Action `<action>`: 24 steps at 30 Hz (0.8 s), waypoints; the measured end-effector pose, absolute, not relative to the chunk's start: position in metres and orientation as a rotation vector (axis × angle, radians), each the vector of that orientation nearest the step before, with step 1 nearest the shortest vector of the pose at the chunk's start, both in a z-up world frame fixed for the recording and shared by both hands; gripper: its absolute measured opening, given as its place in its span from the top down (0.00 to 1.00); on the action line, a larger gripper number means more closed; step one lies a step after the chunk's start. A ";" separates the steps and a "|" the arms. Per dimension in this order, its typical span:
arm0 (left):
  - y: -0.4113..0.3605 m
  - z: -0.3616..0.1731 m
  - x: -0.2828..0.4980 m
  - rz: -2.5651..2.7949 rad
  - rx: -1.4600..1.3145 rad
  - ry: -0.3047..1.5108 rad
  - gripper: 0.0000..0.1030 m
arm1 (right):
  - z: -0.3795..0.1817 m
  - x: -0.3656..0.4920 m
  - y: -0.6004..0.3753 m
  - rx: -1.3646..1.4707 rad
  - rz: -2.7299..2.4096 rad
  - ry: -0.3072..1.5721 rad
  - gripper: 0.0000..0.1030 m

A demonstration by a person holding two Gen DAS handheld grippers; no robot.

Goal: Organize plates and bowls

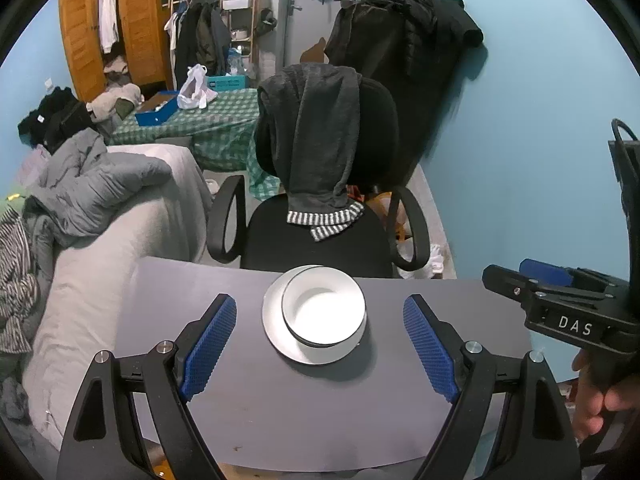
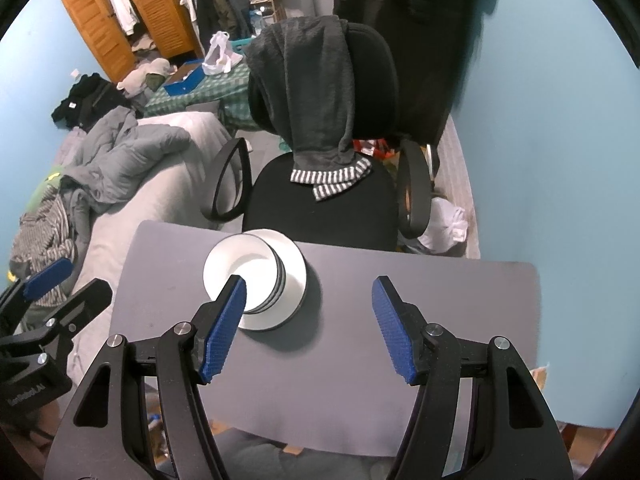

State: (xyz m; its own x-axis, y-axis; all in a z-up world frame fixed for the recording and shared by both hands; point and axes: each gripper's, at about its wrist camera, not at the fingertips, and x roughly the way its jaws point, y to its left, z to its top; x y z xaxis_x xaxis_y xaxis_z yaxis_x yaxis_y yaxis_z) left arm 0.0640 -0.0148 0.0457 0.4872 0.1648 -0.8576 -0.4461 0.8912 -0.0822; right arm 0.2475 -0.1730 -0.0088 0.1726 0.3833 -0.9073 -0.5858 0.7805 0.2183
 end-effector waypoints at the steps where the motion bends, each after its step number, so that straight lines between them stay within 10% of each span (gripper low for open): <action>1: -0.015 0.046 0.063 0.381 -0.310 0.997 0.16 | -0.008 0.246 -0.172 -0.197 0.694 1.216 0.38; 24: -0.017 0.048 0.064 0.388 -0.296 1.036 0.15 | -0.011 0.238 -0.170 -0.181 0.699 1.237 0.38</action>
